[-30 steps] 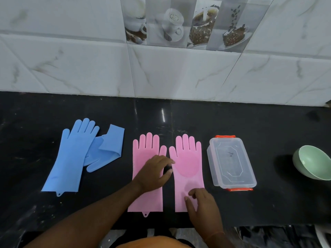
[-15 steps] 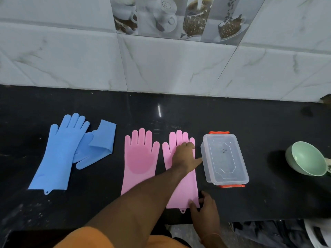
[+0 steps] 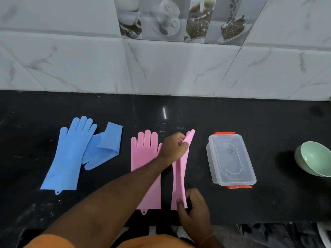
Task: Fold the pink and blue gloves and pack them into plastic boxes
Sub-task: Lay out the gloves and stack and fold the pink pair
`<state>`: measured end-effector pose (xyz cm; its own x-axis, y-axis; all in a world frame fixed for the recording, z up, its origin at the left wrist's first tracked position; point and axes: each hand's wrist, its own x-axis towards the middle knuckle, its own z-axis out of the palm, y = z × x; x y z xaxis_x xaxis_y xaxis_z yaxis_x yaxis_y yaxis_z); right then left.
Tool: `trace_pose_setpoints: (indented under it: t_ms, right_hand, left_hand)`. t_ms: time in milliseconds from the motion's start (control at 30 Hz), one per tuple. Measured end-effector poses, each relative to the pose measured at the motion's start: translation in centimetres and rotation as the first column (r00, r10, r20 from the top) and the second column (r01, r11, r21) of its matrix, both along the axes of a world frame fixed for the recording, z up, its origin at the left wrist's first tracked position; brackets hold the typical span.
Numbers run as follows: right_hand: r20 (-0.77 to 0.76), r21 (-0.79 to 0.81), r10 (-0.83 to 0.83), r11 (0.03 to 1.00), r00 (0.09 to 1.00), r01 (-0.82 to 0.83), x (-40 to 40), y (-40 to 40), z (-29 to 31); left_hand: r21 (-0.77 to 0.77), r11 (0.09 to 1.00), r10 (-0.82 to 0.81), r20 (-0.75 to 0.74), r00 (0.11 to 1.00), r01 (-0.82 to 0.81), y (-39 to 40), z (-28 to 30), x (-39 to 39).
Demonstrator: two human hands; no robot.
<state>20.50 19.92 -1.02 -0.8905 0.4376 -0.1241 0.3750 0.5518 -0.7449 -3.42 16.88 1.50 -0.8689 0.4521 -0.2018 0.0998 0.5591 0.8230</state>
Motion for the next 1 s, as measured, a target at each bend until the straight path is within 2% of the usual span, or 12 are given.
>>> trace_pose_setpoints:
  t_ms: [67,167,233,300,367,433,567,1000]
  right_hand:
    - [-0.106,0.082,0.142,0.988,0.984,-0.133,-1.1,-1.2,0.6]
    - [-0.080,0.162,0.285,0.949,0.955,-0.270,-2.9,-3.3,1.7]
    - [-0.038,0.228,0.382,0.903,0.924,-0.364,-3.8,-4.2,1.6]
    - [-0.010,0.277,0.456,0.857,0.890,-0.435,-4.7,-5.1,1.6]
    - [0.008,0.309,0.493,0.826,0.870,-0.471,-5.3,-5.8,1.4]
    - [0.020,0.328,0.518,0.805,0.855,-0.495,-5.9,-6.4,1.3]
    - [0.041,0.338,0.563,0.770,0.826,-0.542,-6.6,-7.0,1.2]
    - [0.125,0.261,0.644,0.713,0.755,-0.651,-7.6,-8.2,1.5]
  left_hand:
    - [0.068,0.998,0.018,-0.037,0.999,-0.016,-2.9,0.6,-1.4]
    - [0.098,0.992,0.083,-0.061,0.995,-0.076,-8.0,0.8,-2.9]
    - [0.022,0.989,0.151,-0.068,0.986,-0.149,-11.2,0.1,-4.0]
    - [-0.119,0.974,0.187,-0.053,0.981,-0.193,-14.0,-0.9,-4.8]
    - [-0.245,0.950,0.197,-0.014,0.980,-0.194,-15.8,-2.0,-5.1]
    - [-0.290,0.932,0.237,0.027,0.971,-0.219,-16.8,-3.0,-4.9]
    - [-0.255,0.924,0.321,0.109,0.941,-0.286,-17.1,-4.4,-4.4]
    - [-0.290,0.914,0.357,0.235,0.904,-0.285,-17.4,-4.1,-5.6]
